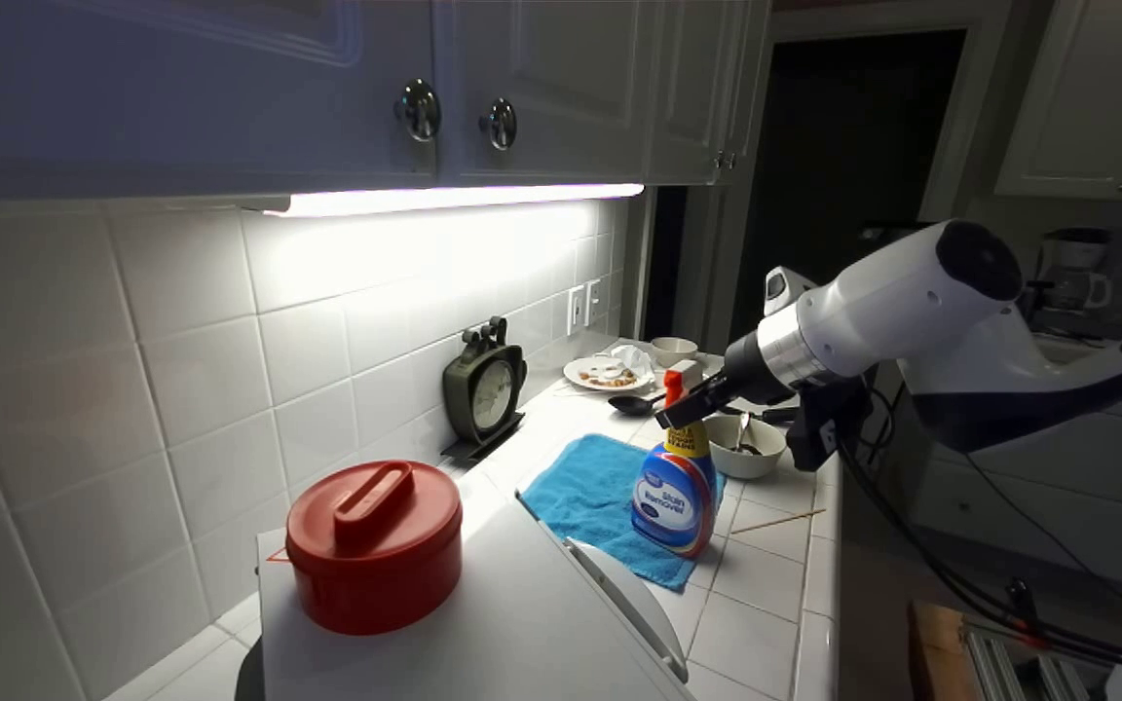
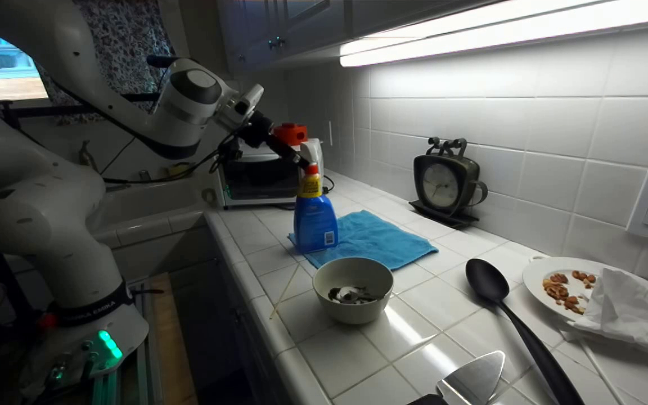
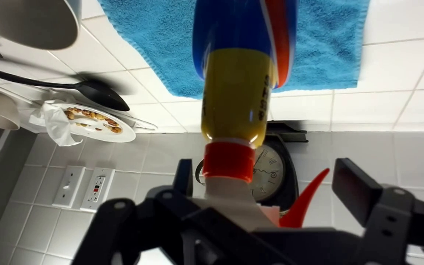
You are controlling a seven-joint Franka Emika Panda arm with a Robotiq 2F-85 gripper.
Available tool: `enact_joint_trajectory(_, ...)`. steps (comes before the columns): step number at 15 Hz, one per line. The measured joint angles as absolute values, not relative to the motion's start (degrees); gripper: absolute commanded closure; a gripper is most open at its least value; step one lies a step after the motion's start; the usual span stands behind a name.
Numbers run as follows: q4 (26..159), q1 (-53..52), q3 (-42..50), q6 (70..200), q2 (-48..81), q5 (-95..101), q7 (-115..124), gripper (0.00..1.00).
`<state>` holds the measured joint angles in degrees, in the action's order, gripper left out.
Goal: Spray some contents from the spray bottle
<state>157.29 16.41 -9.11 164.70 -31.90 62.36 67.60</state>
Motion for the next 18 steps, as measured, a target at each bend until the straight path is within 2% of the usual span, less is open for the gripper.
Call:
enact_joint_trajectory(2, 157.3, 16.3, -9.0, 164.7, -32.0, 62.4, 67.6, 0.47)
enact_joint_trajectory(3, 157.3, 16.3, -8.9, 164.6, -32.0, 62.4, 67.6, 0.42)
enact_joint_trajectory(5, 157.3, 16.3, -8.7, 164.4, -32.1, 62.7, 67.6, 0.42)
enact_joint_trajectory(6, 157.3, 16.3, -8.6, 164.2, -32.1, 63.0, 67.6, 0.40)
enact_joint_trajectory(7, 157.3, 16.3, -8.5, 163.9, -32.2, 63.4, 67.6, 0.27)
enact_joint_trajectory(9, 157.3, 16.3, -8.2, 163.7, -32.3, 63.9, 67.6, 0.24)
enact_joint_trajectory(10, 157.3, 16.3, -8.2, 163.7, -32.3, 63.9, 67.6, 0.06)
enact_joint_trajectory(12, 157.3, 16.1, -8.2, 163.7, -32.3, 64.0, 67.9, 0.01)
enact_joint_trajectory(18, 157.3, 15.6, -8.2, 163.7, -32.3, 64.0, 68.0, 0.00)
